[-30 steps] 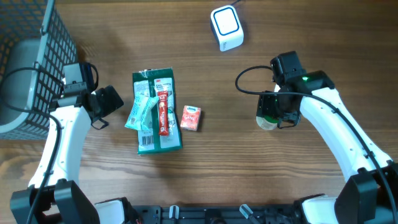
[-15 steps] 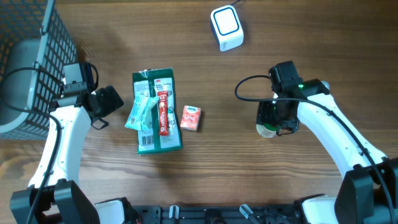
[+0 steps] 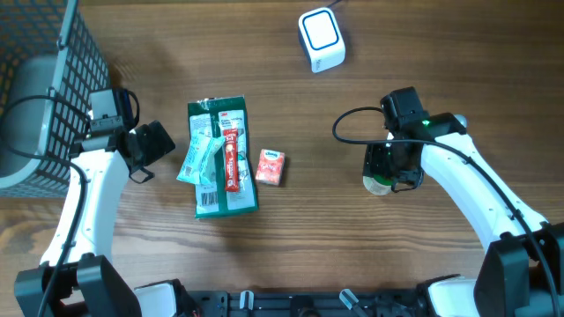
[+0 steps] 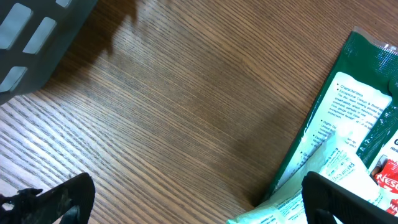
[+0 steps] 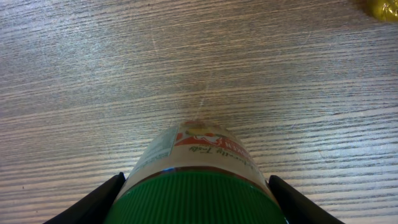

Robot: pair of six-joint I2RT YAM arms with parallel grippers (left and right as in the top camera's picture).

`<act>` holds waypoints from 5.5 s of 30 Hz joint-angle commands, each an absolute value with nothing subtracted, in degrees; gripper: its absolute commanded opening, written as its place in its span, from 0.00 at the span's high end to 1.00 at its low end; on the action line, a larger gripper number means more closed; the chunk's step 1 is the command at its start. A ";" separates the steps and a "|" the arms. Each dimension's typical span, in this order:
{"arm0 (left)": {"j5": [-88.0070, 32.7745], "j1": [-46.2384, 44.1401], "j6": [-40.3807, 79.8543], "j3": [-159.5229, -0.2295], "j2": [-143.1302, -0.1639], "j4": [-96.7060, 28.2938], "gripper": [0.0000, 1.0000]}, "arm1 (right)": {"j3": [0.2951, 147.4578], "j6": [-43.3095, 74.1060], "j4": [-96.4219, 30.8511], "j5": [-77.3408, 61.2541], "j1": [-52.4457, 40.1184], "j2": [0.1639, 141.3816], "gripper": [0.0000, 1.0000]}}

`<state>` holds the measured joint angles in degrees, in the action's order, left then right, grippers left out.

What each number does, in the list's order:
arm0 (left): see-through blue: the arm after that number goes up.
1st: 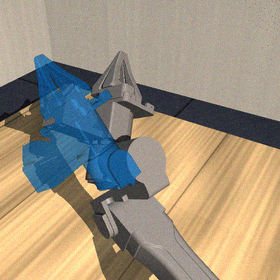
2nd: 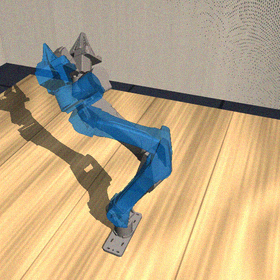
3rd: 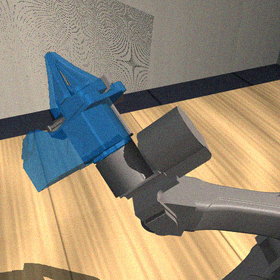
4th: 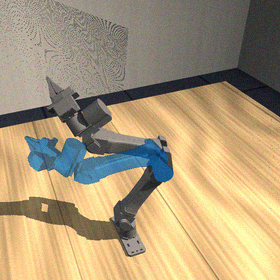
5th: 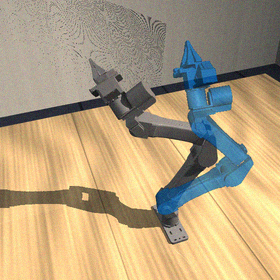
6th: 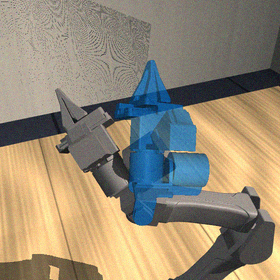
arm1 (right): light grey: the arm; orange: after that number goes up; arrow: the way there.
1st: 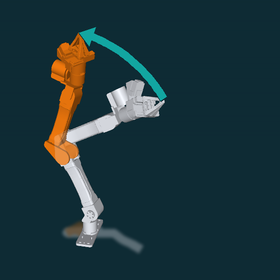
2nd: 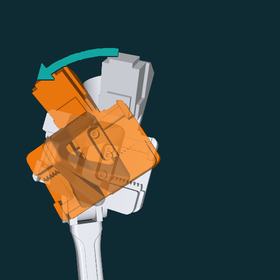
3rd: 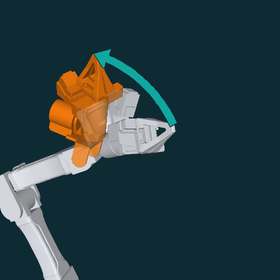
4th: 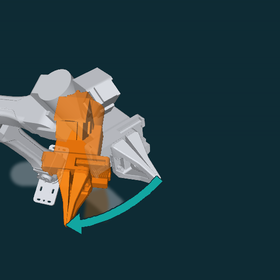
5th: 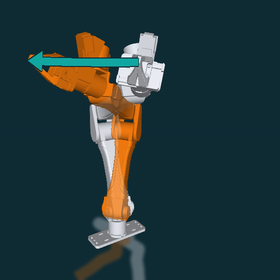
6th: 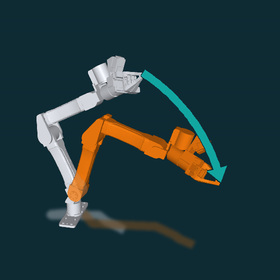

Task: Scan the item barcode
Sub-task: 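Lower the jar and set it down beside the oil bottle, then move the right gripper left and grasp the Kleenex tissue pack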

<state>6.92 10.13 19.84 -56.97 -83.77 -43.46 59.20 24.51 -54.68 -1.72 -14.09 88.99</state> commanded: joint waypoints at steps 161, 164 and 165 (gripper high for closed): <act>6.66 10.39 19.77 -57.76 -83.05 -43.33 0.00 | 61.04 54.50 -21.74 -4.89 -42.44 101.82 0.63; 6.66 10.39 19.77 -57.76 -83.05 -43.33 0.00 | 58.11 54.22 -17.87 -4.36 -42.41 101.82 0.62; 6.66 10.39 19.75 -57.76 -83.05 -43.33 0.00 | 57.04 54.22 -16.47 -4.05 -42.41 101.82 0.62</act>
